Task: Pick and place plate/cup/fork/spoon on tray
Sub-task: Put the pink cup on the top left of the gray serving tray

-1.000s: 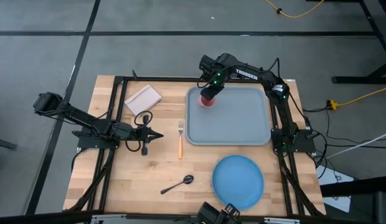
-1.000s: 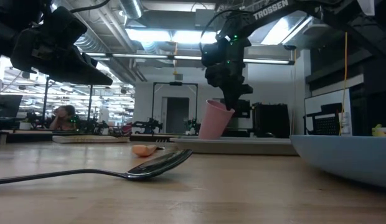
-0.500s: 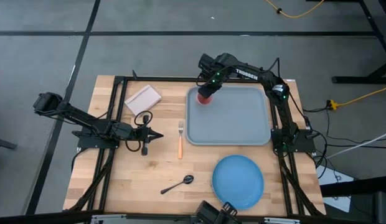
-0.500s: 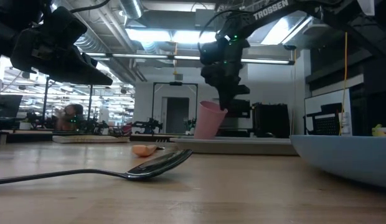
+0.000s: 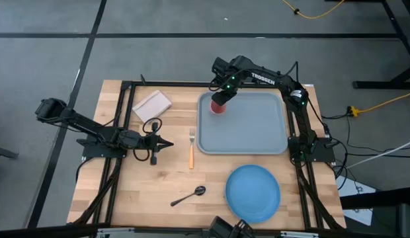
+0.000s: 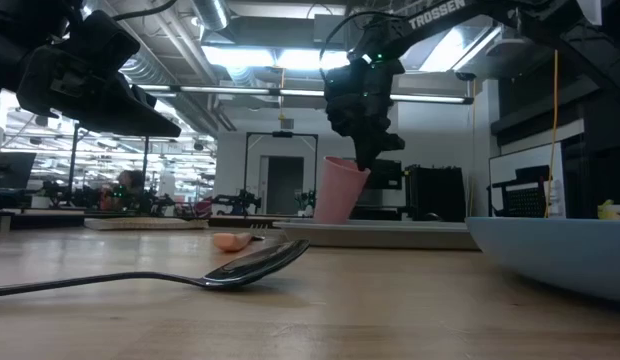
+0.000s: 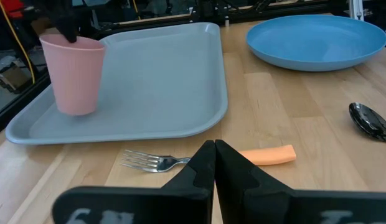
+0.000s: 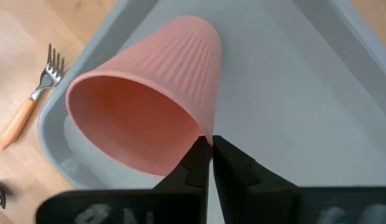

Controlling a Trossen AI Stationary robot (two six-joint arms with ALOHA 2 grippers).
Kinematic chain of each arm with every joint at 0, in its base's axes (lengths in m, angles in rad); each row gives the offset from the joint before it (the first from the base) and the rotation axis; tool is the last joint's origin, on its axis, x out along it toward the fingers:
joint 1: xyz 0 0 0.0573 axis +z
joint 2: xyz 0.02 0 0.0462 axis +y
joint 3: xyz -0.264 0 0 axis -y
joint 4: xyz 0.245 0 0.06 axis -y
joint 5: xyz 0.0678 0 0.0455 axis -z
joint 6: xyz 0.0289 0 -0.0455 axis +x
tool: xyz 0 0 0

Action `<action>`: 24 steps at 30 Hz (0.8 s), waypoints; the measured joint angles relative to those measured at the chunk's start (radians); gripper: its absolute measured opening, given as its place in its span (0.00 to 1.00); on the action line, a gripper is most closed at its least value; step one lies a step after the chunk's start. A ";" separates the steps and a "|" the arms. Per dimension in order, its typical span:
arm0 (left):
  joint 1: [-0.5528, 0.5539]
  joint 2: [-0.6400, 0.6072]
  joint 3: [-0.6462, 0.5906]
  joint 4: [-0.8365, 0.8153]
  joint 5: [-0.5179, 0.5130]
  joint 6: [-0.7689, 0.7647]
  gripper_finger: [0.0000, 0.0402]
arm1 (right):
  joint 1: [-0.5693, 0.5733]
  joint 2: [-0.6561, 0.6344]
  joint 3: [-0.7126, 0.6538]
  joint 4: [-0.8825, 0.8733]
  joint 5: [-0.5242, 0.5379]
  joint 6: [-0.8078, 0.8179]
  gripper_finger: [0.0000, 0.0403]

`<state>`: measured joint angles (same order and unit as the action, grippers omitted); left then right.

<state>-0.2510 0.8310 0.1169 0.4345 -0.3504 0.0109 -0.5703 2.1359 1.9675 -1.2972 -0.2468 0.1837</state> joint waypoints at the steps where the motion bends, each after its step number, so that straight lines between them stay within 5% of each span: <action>1: 0.000 0.000 0.000 0.000 0.000 0.000 0.00 | 0.001 -0.002 0.000 -0.001 0.001 -0.001 0.05; 24: 0.000 0.000 0.000 0.000 0.000 0.000 0.00 | 0.004 -0.014 0.001 0.030 0.019 0.076 0.05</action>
<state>-0.2511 0.8307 0.1169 0.4347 -0.3504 0.0109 -0.5659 2.1223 1.9682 -1.2671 -0.2283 0.2599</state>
